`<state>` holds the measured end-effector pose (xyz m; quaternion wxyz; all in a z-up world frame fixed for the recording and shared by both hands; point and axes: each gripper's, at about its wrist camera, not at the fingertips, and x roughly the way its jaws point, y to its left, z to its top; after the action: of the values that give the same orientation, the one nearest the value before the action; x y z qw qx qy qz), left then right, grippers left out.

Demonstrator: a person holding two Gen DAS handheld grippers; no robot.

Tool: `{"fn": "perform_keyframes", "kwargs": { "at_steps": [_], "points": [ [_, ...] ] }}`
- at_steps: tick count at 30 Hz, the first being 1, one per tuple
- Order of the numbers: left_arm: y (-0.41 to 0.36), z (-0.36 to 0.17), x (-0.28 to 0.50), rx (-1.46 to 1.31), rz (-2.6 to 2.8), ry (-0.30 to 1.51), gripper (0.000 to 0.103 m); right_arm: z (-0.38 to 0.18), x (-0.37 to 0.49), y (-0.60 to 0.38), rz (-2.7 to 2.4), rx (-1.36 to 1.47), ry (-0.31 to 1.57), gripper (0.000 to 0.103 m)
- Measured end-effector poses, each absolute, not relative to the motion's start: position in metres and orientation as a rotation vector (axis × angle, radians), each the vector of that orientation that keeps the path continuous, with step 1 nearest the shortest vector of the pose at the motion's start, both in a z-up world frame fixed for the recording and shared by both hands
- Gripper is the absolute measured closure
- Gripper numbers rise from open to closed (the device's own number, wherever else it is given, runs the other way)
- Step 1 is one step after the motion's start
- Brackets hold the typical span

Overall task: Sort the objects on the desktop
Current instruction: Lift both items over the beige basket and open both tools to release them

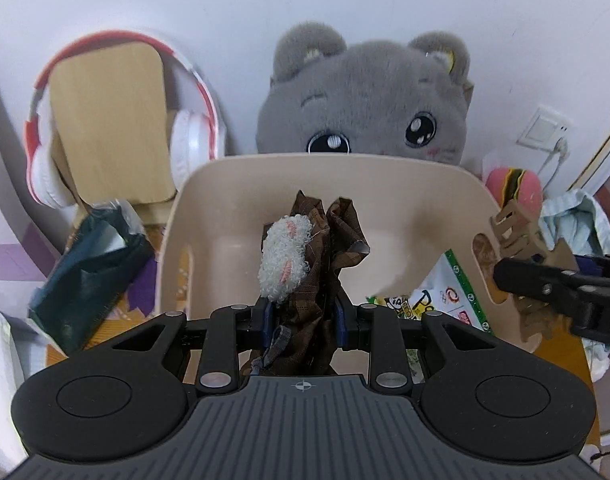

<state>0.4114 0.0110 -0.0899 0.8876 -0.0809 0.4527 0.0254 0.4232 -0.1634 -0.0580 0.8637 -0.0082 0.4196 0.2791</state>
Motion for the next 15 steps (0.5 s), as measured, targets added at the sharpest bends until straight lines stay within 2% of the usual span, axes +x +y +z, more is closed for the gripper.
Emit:
{"fn": "perform_keyframes", "kwargs": {
  "at_steps": [15],
  "points": [
    [-0.005, -0.135, 0.443, -0.1, 0.068, 1.089, 0.073, -0.114, 0.455, -0.151, 0.512, -0.103, 1.058, 0.053]
  ]
}}
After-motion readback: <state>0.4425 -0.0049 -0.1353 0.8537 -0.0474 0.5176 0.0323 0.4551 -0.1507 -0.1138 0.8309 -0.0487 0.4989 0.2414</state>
